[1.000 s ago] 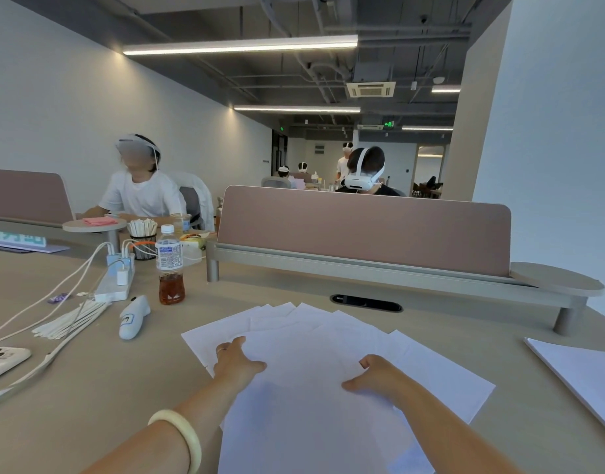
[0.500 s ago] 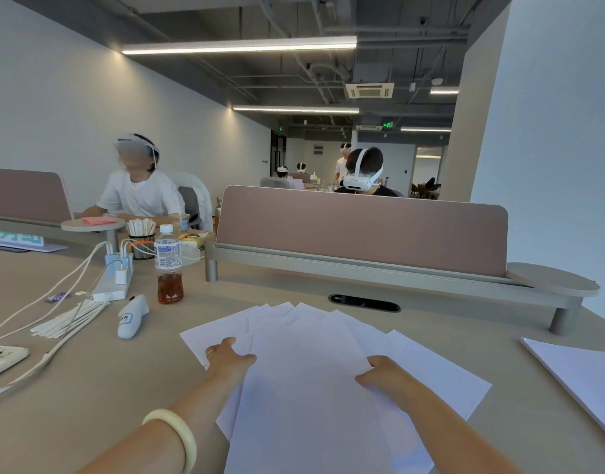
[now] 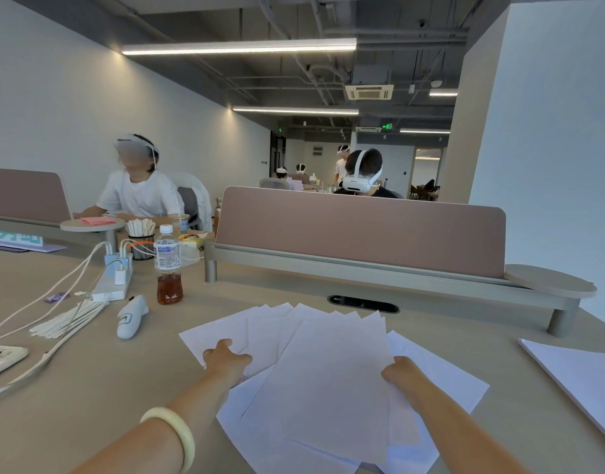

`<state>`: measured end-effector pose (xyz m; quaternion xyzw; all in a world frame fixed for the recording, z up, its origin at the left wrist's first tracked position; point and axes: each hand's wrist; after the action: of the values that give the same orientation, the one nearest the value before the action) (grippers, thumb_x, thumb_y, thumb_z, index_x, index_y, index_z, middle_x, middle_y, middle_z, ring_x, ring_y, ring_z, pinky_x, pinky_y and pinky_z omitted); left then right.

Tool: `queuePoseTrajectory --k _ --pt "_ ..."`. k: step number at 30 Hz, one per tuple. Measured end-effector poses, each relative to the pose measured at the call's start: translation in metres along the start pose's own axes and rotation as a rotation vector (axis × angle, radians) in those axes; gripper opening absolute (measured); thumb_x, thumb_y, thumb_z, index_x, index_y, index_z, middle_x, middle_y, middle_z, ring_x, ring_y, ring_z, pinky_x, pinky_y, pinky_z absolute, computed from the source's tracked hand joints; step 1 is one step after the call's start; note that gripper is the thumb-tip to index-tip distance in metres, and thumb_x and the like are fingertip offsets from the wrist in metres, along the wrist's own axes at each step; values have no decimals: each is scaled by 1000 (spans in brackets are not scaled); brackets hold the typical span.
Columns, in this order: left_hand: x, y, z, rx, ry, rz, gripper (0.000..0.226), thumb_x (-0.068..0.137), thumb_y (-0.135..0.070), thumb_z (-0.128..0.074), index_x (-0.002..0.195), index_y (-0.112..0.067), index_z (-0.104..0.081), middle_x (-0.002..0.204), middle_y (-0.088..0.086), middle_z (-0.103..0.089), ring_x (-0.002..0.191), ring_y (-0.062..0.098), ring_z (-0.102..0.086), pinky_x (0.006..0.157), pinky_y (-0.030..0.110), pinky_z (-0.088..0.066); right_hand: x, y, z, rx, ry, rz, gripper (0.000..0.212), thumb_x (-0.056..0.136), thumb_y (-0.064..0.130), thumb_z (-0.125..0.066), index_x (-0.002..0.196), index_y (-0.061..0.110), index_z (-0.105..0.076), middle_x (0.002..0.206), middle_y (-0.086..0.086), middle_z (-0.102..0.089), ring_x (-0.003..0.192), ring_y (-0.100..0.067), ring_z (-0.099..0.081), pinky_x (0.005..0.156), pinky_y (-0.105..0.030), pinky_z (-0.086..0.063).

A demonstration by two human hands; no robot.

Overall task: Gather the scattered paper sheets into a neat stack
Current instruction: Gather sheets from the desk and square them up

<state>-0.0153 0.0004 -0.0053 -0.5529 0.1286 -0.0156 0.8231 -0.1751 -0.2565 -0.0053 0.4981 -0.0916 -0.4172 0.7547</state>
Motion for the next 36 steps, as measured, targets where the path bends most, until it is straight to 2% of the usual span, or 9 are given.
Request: queuePoseTrajectory --k 6,9,11,13,19,23,26,31,36 --pt "-6 -3 -4 16 73 -36 63 84 -12 -64 141 -8 -36 124 14 -50 82 27 -58 68 27 -44 -1 -3 3 -21 1 -24 15 84 -5 -39 81 4 -51 72 -10 -48 61 -22 -46 50 -21 -30" --pt "-11 -5 -6 63 133 -23 59 87 -16 -64 139 -7 -36 99 5 -56 91 24 -54 78 26 -39 -7 -3 7 3 -3 -29 17 82 -6 -40 69 4 -45 62 -7 -36 51 -18 -34 45 -18 -22" --pt "-14 -7 -7 76 167 -11 58 87 -19 -64 137 -7 -38 81 0 -56 95 24 -54 81 25 -36 -6 -6 10 14 14 -23 41 73 -2 -44 97 11 -14 62 -4 -28 50 -16 -26 47 -16 -17" --pt "-16 -9 -9 82 202 -5 58 86 -20 -65 136 -6 -40 89 6 -59 95 23 -53 82 25 -35 -7 -7 9 18 61 -24 22 65 3 -46 78 14 -32 66 -8 -34 54 -19 -33 51 -21 -21" --pt "-19 -12 -16 90 328 26 77 82 -27 -71 144 -9 -30 131 11 -48 115 26 -52 91 30 -43 -8 -12 9 34 142 -25 3 78 1 -56 80 3 -57 85 -14 -55 76 -27 -58 65 -30 -44" --pt "-25 -16 -22 129 334 -24 91 82 -30 -71 150 -15 -13 152 8 -30 135 28 -37 102 36 -38 -6 -14 7 5 185 -45 35 73 4 -57 106 -6 -63 89 -14 -62 98 -34 -68 69 -31 -49" --pt "-28 -18 -23 69 321 -22 96 83 -29 -70 151 -12 -5 155 7 -23 140 29 -30 104 39 -36 -8 -13 6 19 212 -41 34 77 2 -57 110 -3 -63 101 -17 -68 105 -34 -66 75 -34 -54" --pt "-18 -16 -15 -3 415 103 54 78 -31 -74 125 -8 -57 126 7 -60 115 26 -55 97 34 -42 -13 -11 9 2 231 -36 16 83 0 -54 95 4 -64 93 -14 -63 83 -27 -64 66 -27 -53" --pt "-14 -13 -11 91 525 111 55 64 -31 -81 113 -10 -65 108 7 -70 101 27 -66 97 36 -49 -17 -10 10 -11 267 -10 14 84 1 -56 89 13 -62 99 -12 -68 87 -26 -66 65 -26 -55"
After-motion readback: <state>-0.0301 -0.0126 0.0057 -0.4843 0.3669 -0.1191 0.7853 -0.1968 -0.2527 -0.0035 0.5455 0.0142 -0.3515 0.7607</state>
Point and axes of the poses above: each hand's wrist, its own x-axis towards the middle knuckle, its own z-axis out of the back of the hand, y = z × x
